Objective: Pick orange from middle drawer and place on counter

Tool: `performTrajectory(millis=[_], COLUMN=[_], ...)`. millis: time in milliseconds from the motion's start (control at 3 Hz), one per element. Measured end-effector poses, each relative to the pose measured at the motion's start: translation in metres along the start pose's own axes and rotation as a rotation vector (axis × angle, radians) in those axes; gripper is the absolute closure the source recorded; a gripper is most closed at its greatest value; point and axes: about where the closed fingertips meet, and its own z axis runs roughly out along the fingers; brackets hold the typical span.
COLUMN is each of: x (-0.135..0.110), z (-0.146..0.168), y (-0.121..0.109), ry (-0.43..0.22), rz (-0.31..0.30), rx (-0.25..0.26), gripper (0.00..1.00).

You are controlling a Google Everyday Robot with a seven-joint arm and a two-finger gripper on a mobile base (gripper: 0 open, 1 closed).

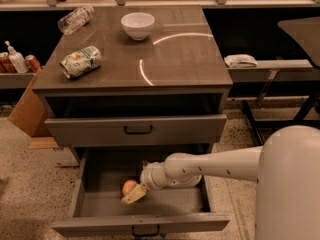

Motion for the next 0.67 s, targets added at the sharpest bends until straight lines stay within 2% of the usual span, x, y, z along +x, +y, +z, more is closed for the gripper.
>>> performTrajectory(millis=[667], x=[0.009], z=[0.024], y=[0.005], ry=[0.006], rz=[0.018], rx=[-0.030], gripper=[0.00])
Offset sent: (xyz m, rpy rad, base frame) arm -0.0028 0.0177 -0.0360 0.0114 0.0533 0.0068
